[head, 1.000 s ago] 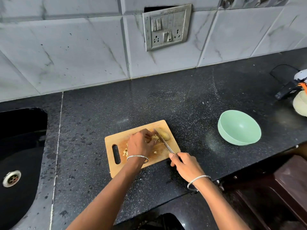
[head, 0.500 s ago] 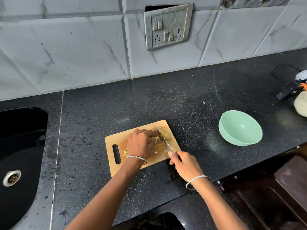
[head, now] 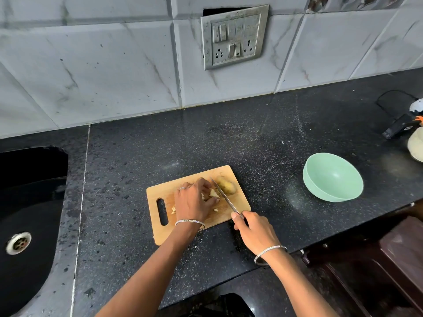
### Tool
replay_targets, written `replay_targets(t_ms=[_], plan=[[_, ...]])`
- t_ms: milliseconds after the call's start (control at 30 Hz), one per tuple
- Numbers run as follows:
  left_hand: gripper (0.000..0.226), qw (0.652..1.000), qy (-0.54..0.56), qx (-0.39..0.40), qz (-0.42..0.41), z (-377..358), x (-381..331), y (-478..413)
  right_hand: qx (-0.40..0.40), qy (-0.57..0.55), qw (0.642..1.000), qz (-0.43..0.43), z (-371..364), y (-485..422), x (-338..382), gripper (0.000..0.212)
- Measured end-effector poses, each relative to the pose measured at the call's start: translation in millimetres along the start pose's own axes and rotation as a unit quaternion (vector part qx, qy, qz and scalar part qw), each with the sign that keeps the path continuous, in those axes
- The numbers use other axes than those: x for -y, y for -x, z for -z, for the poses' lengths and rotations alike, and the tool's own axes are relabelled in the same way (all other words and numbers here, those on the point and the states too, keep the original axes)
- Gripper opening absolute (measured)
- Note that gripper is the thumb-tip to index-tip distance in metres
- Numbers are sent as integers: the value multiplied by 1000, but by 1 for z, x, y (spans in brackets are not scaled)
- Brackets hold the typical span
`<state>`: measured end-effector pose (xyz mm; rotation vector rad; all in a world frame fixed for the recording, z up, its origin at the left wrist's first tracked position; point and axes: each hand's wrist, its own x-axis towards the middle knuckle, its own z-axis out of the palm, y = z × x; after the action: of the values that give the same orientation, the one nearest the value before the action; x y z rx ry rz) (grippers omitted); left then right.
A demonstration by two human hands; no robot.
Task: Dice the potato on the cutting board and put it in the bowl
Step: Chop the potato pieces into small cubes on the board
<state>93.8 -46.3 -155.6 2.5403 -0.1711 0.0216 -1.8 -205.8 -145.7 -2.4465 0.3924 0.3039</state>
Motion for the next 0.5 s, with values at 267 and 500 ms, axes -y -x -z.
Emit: replay_targets(t_ms=[267, 500], plan=[[36, 999, 38, -2, 20, -6, 4, -4, 0, 61, 998, -13, -11, 9, 7, 39], [33, 999, 46, -3, 24, -3, 12, -4, -1, 36, 999, -8, -12, 4, 7, 45]])
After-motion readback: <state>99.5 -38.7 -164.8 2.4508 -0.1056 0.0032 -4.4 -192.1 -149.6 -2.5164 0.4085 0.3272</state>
